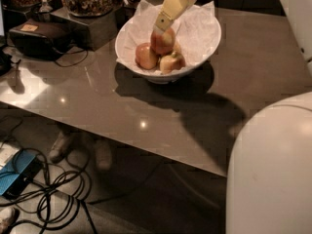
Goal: Pick apple from white bowl
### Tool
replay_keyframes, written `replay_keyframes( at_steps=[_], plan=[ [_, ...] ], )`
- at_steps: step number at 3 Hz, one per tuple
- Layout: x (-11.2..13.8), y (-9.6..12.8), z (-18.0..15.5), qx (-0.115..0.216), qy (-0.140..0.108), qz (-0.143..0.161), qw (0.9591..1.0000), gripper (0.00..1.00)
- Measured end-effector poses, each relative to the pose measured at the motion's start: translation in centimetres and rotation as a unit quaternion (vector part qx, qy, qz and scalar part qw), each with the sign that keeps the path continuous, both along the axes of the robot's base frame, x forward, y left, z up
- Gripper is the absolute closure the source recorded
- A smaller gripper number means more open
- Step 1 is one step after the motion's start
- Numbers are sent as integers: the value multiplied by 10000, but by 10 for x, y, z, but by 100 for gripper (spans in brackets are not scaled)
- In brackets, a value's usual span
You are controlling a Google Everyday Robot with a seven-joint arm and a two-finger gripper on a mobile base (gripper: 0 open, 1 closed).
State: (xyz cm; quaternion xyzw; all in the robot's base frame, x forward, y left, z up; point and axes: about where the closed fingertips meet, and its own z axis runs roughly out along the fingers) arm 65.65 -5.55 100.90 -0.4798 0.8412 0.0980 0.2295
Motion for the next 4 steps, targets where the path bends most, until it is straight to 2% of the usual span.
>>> replay_keyframes(
  at_steps=[2,4],
  plan=[
    [14,12,-18,-49,170,-83,9998,18],
    [29,18,-44,-296,331,-154,9989,16]
  ],
)
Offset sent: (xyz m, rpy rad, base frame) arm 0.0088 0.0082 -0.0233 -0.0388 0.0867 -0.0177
